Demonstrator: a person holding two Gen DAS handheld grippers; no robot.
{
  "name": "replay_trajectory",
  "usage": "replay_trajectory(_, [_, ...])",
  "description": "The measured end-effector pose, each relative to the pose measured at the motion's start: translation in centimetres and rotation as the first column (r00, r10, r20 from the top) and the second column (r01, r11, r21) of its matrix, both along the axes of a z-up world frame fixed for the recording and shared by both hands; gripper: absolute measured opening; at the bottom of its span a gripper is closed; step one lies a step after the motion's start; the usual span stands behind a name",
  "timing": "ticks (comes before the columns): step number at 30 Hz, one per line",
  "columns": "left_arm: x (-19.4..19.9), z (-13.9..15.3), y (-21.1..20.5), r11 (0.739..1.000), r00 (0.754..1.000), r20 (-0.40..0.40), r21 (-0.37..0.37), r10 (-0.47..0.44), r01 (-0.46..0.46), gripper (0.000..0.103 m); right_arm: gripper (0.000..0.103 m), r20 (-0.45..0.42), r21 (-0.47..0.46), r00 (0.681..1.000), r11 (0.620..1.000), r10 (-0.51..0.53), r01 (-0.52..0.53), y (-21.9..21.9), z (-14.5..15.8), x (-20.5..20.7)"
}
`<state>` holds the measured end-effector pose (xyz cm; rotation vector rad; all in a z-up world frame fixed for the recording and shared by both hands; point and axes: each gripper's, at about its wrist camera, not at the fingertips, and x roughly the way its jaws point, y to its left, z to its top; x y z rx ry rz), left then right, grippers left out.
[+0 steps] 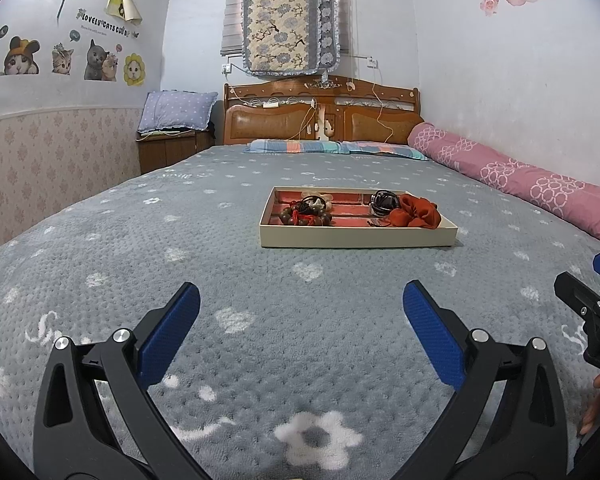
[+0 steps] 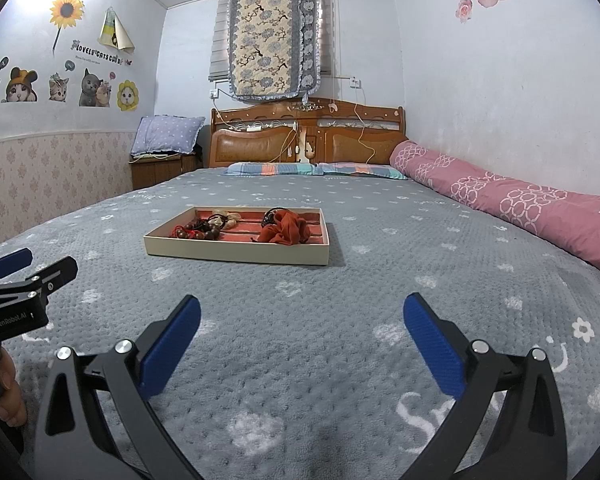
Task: Organize jewelry
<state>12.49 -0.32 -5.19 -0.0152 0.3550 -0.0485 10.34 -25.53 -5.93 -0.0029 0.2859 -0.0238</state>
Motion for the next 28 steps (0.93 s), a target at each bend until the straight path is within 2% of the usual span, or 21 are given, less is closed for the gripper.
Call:
replay_trajectory(8, [-0.06,0.05,-0.01,1.000,1.000,0.003,-0.001,-0.003,0.003,0.098,0.099,0.001,0.000,1.000,1.000,0.000,0.000,0.01,-0.01,-0.01])
replay_trajectory(15, [-0.78,-0.20,-0.46,0.999,0.999,0.048,0.035,-0.007,0.005,0.098,0.099,0.000,0.000,1.000,1.000,0.000,0.000,0.01,0.00,-0.03])
replay_trajectory(28, [-0.81,-0.20,-0.51,0.999,0.999,0.036,0.044,-0.011,0.009,0.098,0.099,0.000,-0.001,1.000,1.000,0.000,0.000,0.01,0.02,-0.03])
